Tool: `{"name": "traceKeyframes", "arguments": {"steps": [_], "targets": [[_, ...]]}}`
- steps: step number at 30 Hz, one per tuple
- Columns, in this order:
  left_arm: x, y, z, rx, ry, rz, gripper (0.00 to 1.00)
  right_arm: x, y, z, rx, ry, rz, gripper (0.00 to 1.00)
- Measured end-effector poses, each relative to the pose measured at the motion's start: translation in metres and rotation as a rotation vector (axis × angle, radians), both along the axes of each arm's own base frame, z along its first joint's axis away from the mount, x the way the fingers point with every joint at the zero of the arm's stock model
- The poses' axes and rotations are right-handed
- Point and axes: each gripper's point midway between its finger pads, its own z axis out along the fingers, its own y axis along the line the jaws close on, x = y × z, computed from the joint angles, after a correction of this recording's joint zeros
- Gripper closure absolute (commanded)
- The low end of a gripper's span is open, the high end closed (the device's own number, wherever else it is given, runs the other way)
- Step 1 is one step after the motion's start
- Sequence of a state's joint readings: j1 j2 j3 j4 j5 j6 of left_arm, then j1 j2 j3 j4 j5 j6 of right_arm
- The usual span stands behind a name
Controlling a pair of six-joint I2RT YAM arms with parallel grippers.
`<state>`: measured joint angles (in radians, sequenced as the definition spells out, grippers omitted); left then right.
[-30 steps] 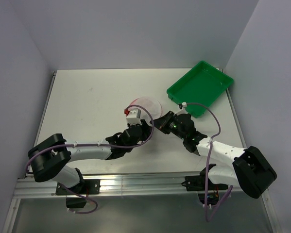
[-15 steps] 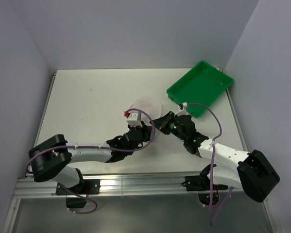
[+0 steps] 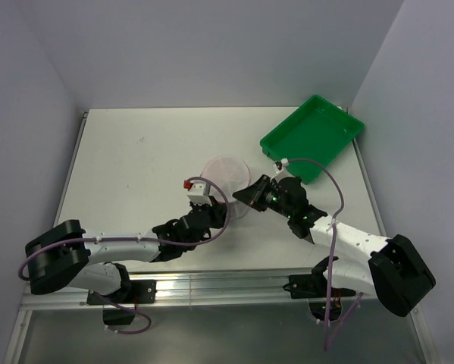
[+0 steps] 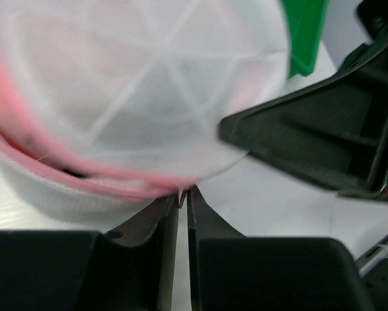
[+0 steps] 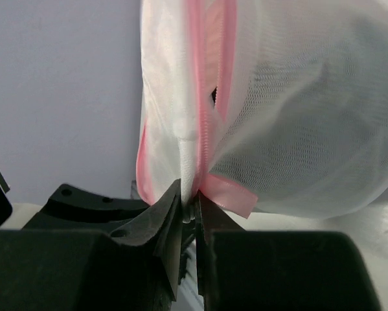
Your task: Place the bra in the laundry bag and zip it closed
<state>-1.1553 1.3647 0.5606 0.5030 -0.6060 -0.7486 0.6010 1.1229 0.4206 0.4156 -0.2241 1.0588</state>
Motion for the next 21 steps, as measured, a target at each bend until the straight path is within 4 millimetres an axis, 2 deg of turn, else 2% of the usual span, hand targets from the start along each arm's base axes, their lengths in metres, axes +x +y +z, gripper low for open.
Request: {"name": "traceKeyframes", "arguments": {"steps": [5, 9, 17, 21], "targets": [[-0.002, 0.029, -0.01, 0.073, 0.001, 0.048, 1.0, 0.013, -0.015, -0.01, -0.047, 0.004, -0.016, 1.0], [0.001, 0.044, -0.01, 0.124, -0.012, 0.092, 1.0, 0.012, -0.017, -0.018, -0.074, 0.017, 0.02, 1.0], [0.005, 0.072, 0.001, 0.138, -0.024, 0.162, 1.0, 0.023, -0.022, -0.013, -0.108, -0.009, 0.08, 1.0], [0.003, 0.081, 0.009, 0.095, -0.026, 0.171, 1.0, 0.036, -0.01, -0.005, -0.136, -0.02, 0.153, 1.0]]}}
